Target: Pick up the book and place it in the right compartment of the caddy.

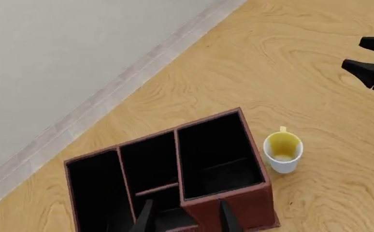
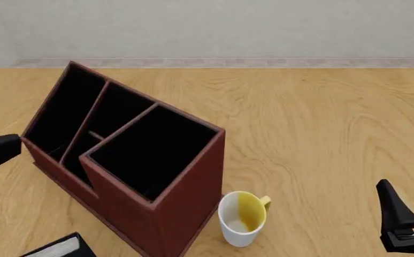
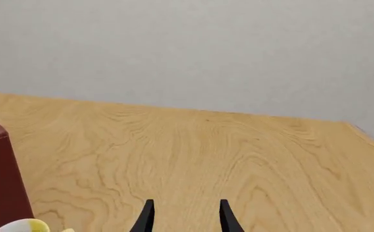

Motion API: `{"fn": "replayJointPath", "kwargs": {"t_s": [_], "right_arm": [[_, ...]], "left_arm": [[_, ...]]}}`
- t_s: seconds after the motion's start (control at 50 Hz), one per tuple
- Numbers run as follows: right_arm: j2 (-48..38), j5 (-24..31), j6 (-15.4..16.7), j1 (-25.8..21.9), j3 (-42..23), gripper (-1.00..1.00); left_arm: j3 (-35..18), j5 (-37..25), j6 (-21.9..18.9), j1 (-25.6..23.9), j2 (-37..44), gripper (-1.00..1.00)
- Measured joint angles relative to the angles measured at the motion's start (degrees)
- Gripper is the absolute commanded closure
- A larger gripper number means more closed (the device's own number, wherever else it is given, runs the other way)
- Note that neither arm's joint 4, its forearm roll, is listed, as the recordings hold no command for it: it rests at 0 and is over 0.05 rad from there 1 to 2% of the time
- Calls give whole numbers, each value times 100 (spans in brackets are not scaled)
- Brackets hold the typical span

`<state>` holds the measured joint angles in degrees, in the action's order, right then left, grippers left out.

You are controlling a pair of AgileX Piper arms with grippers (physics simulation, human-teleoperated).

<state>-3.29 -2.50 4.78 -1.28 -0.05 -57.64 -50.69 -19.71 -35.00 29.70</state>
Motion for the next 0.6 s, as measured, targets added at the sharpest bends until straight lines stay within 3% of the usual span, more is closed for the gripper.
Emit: {"fn": "replayJointPath", "kwargs": {"t_s": [0.28,0.6], "right_arm": [[-61,-45,50,-9,1,-100],[-85,-60,81,-21,2,-100]], "left_arm": [[-252,-666,-174,-351,95,-100],[124,-1034,-260,-547,3,-100]]}}
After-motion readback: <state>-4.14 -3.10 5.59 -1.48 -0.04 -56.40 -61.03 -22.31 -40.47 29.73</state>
